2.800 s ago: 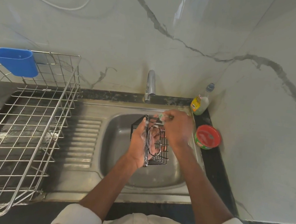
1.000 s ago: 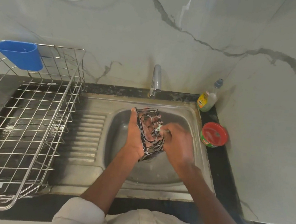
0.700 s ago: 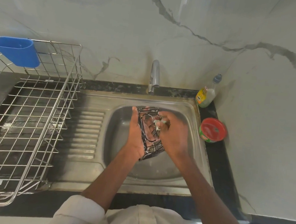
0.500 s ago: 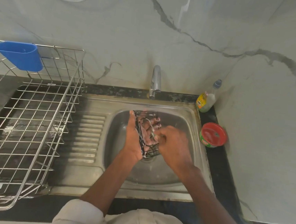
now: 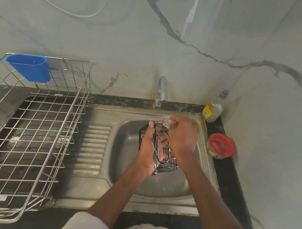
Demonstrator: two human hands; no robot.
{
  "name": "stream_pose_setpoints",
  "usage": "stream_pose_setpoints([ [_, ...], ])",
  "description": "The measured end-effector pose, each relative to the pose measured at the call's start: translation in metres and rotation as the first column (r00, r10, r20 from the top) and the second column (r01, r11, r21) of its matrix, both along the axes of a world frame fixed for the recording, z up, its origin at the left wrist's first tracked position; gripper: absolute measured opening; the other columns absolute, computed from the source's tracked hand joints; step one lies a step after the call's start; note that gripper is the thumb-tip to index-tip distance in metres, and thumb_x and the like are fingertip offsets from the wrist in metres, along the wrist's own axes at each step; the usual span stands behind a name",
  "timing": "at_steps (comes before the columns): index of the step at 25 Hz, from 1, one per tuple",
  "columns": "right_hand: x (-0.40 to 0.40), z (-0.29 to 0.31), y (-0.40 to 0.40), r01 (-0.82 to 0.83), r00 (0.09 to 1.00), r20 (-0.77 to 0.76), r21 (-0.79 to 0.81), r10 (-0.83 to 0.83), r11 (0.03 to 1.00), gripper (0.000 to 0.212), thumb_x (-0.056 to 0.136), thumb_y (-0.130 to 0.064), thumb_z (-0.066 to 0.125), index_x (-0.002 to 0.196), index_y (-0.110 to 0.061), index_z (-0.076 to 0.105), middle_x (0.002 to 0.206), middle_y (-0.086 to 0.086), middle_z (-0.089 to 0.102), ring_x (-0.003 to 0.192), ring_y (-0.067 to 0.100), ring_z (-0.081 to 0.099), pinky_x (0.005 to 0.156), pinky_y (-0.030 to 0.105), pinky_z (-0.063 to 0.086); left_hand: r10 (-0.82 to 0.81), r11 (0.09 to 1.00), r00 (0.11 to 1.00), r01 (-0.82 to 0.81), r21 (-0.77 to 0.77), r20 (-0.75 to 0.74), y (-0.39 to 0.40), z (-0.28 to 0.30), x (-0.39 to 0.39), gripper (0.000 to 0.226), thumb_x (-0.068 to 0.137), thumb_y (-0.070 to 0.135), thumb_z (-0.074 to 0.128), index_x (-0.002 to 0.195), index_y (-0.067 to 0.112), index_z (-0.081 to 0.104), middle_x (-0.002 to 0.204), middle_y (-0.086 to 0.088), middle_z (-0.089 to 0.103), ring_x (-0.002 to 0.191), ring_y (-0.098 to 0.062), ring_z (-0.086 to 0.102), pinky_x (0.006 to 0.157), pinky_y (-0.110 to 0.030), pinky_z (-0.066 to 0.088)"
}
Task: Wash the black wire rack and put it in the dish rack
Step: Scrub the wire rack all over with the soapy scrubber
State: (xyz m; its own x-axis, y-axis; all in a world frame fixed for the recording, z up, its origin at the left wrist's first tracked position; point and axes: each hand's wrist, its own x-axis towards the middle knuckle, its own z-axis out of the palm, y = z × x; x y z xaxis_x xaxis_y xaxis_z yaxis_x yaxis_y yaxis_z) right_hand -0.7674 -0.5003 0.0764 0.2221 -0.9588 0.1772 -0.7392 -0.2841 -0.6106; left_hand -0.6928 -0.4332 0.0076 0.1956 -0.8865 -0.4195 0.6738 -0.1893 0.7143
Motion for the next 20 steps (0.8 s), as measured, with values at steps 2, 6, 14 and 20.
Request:
stream_pose_setpoints([
  [2,0.007,0.002,0.004,-0.131,0.991,0.024,0.010,0.131,0.991,0.023,0.095,-0.004,0.067,0.102,-0.021,0.081,0.097,-0.003,0.076,0.088,0.013,0.068,0.073,0.022,0.047,-0.014,1.000,1.000,0.014,-0.020,0.019,-0.002,-0.005,0.000,0.079,0.104,0.077,0.028,0.154,0.023,0.056,0.152,-0.010,0.062,0.146,-0.027,0.055,0.115,-0.051,0.047],
  [6,-0.012,-0.004,-0.007,0.101,0.990,-0.101,-0.014,-0.102,0.995,0.026,0.094,-0.004,0.068,0.109,-0.023,0.079,0.106,0.001,0.077,0.096,0.019,0.070,0.073,0.026,0.051,0.026,0.999,0.999,-0.027,-0.029,-0.029,-0.002,-0.002,0.002,0.063,0.103,0.075,0.036,0.151,0.039,0.056,0.147,-0.016,0.065,0.139,-0.034,0.060,0.113,-0.058,0.049],
  [14,-0.019,-0.012,0.016,-0.094,0.984,-0.156,-0.050,0.085,0.994,0.022,0.090,-0.001,0.068,0.108,-0.010,0.076,0.100,0.010,0.067,0.099,0.032,0.062,0.077,0.036,0.046,0.066,0.997,0.990,-0.071,-0.042,-0.124,0.000,-0.002,0.002,0.065,0.107,0.070,0.034,0.156,0.032,0.053,0.140,-0.013,0.066,0.129,-0.029,0.064,0.095,-0.044,0.057],
  [20,-0.055,-0.034,0.054,-0.310,0.950,-0.080,-0.125,0.302,0.942,0.020,0.083,0.005,0.067,0.091,-0.012,0.076,0.090,0.001,0.068,0.086,0.027,0.059,0.064,0.040,0.053,0.139,0.990,0.969,-0.136,0.028,-0.203,-0.001,-0.002,0.014,0.089,0.100,0.082,0.029,0.124,0.011,0.076,0.113,-0.015,0.076,0.095,-0.029,0.075,0.081,-0.038,0.059],
])
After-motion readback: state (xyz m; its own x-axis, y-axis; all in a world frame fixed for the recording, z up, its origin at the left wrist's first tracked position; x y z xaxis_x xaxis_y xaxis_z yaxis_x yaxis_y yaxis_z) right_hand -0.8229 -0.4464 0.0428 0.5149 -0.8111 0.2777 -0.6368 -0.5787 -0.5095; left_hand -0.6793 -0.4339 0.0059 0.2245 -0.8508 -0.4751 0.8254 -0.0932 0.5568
